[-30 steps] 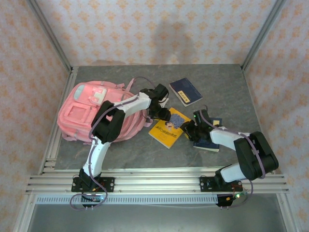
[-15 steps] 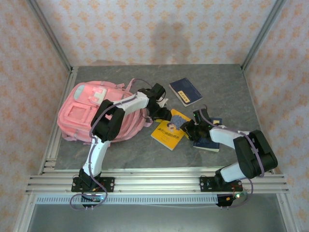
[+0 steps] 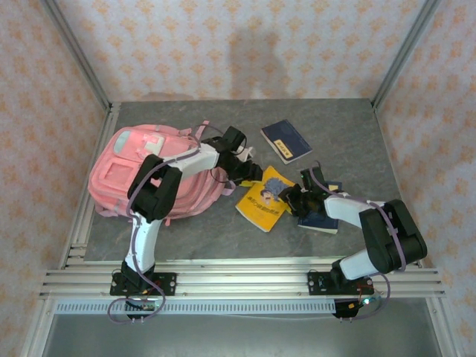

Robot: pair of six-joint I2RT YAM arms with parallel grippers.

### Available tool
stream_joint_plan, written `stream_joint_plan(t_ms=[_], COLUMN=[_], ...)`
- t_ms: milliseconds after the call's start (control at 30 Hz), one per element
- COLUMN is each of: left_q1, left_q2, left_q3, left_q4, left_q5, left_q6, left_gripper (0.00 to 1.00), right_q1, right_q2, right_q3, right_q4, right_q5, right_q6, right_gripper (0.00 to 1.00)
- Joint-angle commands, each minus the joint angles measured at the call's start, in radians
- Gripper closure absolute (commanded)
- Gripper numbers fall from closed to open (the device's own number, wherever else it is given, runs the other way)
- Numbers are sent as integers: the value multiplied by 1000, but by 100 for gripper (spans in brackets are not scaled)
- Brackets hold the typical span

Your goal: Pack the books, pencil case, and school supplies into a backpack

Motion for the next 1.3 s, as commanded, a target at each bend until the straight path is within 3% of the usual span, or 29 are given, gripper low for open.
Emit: stream_joint_plan(t_ms=[0, 167, 367, 400, 533, 633, 833, 1000, 1167, 1267], left_q1=[-68, -81, -88, -88, -86, -85, -63, -69, -102, -121], left_q2=[-63, -59, -32, -34, -72, -134, -356, -552, -737, -833], left_q3=[-57, -104, -23, -11, -7, -38, -211, -414, -533, -598], left_q4=[148, 141, -93, -121, -123, -78, 169, 532, 667, 727], left_q5=[182, 162, 48, 20, -28, -61, -174, -328, -598, -766], left_q6=[-119, -102, 72, 86, 93, 70, -145, -434, -519, -557], left_gripper=[58, 60, 63, 66, 97, 100, 100, 100, 100, 100], right_q1=[29, 28, 28, 27, 27, 27, 27, 28, 57, 109], right_q2=[109, 106, 89, 84, 37, -36, -274, -454, -525, -525], right_q3=[-36, -39, -41, -42, -48, -51, -59, -83, -130, -101], right_q4=[223, 228, 216, 212, 192, 147, 71, 156, 409, 440], right_q5=[-2, -3, -3, -2, 8, 37, 81, 67, 74, 100], right_q6=[-8, -7, -20, -25, -42, -50, -44, 87, 363, 448], right_gripper=[60, 60, 59, 59, 56, 50, 28, 16, 1, 1])
